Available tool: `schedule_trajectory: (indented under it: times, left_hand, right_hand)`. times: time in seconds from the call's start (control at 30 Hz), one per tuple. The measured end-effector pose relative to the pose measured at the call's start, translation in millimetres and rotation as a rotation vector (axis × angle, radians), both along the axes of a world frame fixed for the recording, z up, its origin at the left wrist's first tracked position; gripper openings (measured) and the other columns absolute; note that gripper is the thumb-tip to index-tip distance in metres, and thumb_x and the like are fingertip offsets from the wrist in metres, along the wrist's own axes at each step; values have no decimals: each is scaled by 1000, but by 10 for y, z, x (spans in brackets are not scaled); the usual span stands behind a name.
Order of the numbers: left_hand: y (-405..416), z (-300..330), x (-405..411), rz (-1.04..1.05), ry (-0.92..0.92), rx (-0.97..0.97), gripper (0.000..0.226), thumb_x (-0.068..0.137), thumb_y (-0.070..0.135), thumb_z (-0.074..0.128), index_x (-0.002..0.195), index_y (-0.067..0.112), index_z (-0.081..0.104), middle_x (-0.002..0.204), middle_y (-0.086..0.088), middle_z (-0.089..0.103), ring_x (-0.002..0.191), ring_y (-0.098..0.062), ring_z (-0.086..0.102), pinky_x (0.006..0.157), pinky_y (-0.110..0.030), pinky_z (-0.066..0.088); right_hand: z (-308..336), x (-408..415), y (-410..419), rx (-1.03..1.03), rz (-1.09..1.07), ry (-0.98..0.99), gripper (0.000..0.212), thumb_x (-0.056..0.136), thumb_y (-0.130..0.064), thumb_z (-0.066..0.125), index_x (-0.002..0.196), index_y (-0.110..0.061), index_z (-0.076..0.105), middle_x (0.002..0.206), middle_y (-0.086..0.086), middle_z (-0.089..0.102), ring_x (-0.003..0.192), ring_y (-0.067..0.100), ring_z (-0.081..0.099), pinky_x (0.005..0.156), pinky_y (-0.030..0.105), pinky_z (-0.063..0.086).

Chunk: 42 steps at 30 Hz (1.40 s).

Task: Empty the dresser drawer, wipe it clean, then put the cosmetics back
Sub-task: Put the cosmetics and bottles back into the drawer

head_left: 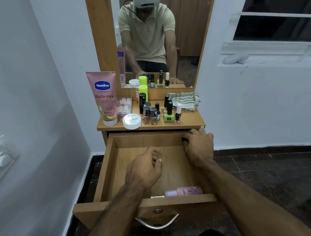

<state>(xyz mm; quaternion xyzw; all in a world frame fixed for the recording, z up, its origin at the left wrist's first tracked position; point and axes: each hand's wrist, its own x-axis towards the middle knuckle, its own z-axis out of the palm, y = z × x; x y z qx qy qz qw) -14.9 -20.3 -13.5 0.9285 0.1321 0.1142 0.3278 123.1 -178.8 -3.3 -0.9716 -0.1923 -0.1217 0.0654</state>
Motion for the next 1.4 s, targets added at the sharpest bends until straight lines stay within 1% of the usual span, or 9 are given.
schedule_trajectory:
  times: [0.13,0.33,0.6,0.7,0.87,1.03,1.2,1.3,1.4]
  left_hand:
    - [1,1,-2,7,14,1,33,96,35,58,128,33,55,98,18,68,90,-5,64,81,-35,56]
    - [0,8,-2,18,32,2,36,95,36,56,131,33,55,99,20,68,93,-5,64,83,-35,56]
    - [-7,14,4,17,52,1,36,95,37,57,131,34,54,94,23,65,92,-7,65,84,-37,56]
    - [-12,6,3,17,53,6,37,95,37,57,132,34,53,97,21,66,92,-8,65,84,-37,57]
    - [-6,10,-2,19,60,5,36,95,37,57,130,34,54,92,23,64,92,-8,65,84,-37,56]
    - [-9,17,1,14,67,10,36,95,37,57,131,35,53,93,23,64,92,-8,65,84,-38,56]
    - [-10,22,1,16,70,12,37,95,38,57,132,34,53,97,22,66,92,-8,65,85,-38,56]
    - [-12,24,-4,16,72,18,36,96,37,57,132,34,53,97,22,66,92,-7,65,84,-37,57]
    - [-16,25,-9,16,67,18,37,96,37,57,132,34,53,102,19,69,92,-8,64,84,-37,56]
  right_hand:
    - [-32,12,0,17,3,31,31,102,-26,52,127,-30,69,127,-3,62,118,22,47,95,42,40]
    - [-29,7,-3,38,-25,15,29,101,-27,55,126,-26,71,126,2,59,120,24,47,97,40,46]
    - [-17,-11,-35,72,-4,21,28,99,-28,57,122,-25,72,121,1,59,116,24,48,90,38,47]
    - [-11,-11,-29,71,-19,16,27,99,-28,57,121,-26,73,120,2,59,116,24,48,90,38,48]
    - [-16,-16,-22,56,-11,15,29,99,-26,56,123,-26,72,120,2,58,115,24,48,90,38,49]
    - [-10,-20,-28,71,-26,24,28,100,-25,55,122,-26,73,120,2,58,116,24,48,89,38,51]
    - [-25,-10,-33,99,-28,29,28,100,-30,57,123,-26,73,121,1,59,116,23,49,90,38,52]
    - [-45,-5,-33,172,-39,0,27,100,-38,56,115,-26,75,113,-1,62,109,19,53,84,37,53]
    - [-21,-57,-38,364,-31,-88,27,97,-44,55,98,-26,76,94,-8,67,93,12,58,71,34,55]
